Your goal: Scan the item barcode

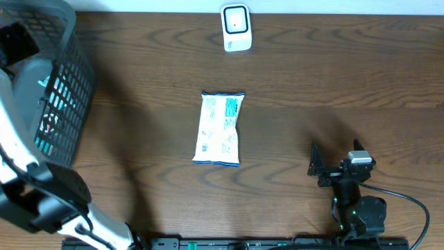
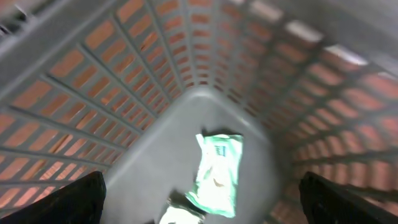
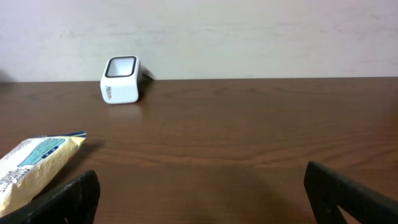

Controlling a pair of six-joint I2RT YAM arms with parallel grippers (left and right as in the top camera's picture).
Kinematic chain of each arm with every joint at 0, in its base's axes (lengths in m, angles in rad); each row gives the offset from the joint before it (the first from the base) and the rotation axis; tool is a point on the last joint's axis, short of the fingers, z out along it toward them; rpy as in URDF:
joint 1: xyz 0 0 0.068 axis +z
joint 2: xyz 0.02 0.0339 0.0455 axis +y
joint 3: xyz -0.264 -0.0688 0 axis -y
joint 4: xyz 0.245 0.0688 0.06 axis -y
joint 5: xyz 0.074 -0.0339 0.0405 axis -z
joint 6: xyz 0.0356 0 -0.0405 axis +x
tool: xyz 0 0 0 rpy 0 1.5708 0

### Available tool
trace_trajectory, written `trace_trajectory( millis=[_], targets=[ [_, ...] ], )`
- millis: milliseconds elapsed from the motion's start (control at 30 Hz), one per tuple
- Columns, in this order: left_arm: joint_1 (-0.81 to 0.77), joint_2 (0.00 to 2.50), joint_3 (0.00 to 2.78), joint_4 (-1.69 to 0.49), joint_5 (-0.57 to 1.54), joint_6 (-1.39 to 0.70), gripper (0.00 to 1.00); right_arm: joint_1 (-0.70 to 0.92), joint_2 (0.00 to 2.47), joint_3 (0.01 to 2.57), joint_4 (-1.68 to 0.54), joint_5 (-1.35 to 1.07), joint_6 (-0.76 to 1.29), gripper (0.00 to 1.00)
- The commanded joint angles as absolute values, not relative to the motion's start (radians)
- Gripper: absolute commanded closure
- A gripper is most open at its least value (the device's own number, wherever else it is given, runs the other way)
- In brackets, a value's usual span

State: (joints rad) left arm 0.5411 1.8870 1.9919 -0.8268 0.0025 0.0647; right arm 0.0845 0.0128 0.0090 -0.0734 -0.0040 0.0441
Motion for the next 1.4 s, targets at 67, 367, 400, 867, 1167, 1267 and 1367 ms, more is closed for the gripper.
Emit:
trace_trajectory(
  millis=[67, 367, 400, 867, 1167, 1267, 1367],
  targets=[
    [0.567, 1.987, 1.999, -0.798, 0.008, 0.096, 0.02, 0.093, 0.007, 0.005, -0.075, -0.006, 0.036, 0.01],
    [0.564, 2.165, 1.999, -0.796, 0.008, 0.229, 0.03, 0.093, 0.007, 0.005, -0.075, -0.006, 0.036, 0.01],
    [0.563, 2.180, 1.999, -0.799, 0.008, 0.242, 0.03, 0.093, 0.007, 0.005, -0.075, -0.006, 0.036, 0.01],
    [0.488, 2.255, 1.999, -0.794, -0.035, 0.288, 0.09, 0.093, 0.007, 0.005, -0.075, -0.006, 0.036, 0.01],
    [0.459, 2.287, 1.997, -0.822, -0.124, 0.288, 0.15, 0.093, 0.007, 0.005, -0.075, -0.006, 0.036, 0.01],
    [0.459, 2.316, 1.997, -0.827, -0.124, 0.288, 0.15, 0.093, 0.007, 0.005, -0.075, -0.006, 0.036, 0.01],
    [0.459, 2.338, 1.995, -0.828, -0.120, 0.288, 0.15, 0.093, 0.007, 0.005, -0.075, -0.006, 0.036, 0.01]
  ],
)
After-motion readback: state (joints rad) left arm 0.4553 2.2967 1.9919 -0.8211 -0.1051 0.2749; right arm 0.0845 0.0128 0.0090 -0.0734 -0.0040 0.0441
